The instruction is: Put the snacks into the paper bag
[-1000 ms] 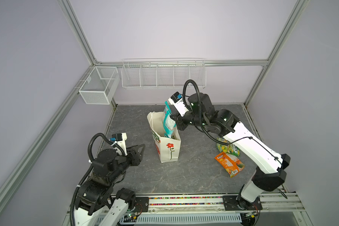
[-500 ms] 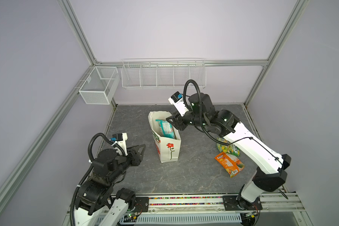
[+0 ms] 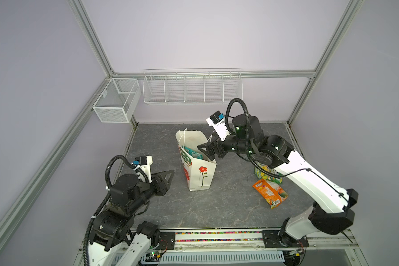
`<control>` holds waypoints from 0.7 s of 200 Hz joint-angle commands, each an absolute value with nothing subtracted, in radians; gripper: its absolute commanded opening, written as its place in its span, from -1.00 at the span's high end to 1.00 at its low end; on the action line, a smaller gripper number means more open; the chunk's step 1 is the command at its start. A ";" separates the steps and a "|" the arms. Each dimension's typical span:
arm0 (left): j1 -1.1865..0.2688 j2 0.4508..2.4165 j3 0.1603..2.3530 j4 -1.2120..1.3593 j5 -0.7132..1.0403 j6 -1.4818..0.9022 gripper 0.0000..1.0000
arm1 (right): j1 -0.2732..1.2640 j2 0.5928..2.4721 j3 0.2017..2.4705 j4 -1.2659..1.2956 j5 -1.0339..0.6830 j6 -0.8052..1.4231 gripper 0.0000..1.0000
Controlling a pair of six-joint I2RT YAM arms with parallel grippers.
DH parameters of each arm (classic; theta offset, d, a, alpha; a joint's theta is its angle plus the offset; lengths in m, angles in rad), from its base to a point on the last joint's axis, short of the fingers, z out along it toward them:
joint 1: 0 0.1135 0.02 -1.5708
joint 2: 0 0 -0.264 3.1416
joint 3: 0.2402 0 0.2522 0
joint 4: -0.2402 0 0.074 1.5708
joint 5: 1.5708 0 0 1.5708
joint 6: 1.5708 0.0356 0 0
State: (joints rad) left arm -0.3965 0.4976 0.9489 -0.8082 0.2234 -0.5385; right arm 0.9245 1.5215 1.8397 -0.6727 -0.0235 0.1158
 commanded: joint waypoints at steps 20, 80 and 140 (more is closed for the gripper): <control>-0.494 0.515 0.946 -0.786 0.185 -0.558 0.02 | 0.920 1.459 1.756 -0.617 -0.003 0.127 -0.99; -0.779 0.617 0.968 -0.743 -0.039 -0.571 0.01 | 0.919 1.405 1.662 -0.606 0.033 0.134 -0.97; -1.097 0.825 1.022 -0.667 -0.266 -0.536 -0.04 | 0.911 1.268 1.511 -0.605 0.163 0.153 -0.77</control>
State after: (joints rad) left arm -1.0187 0.7498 0.9749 -0.7204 -0.1455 -0.5629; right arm 0.9234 1.3418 1.5669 -0.6224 0.0715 0.1387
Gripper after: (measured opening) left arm 0.516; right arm 0.914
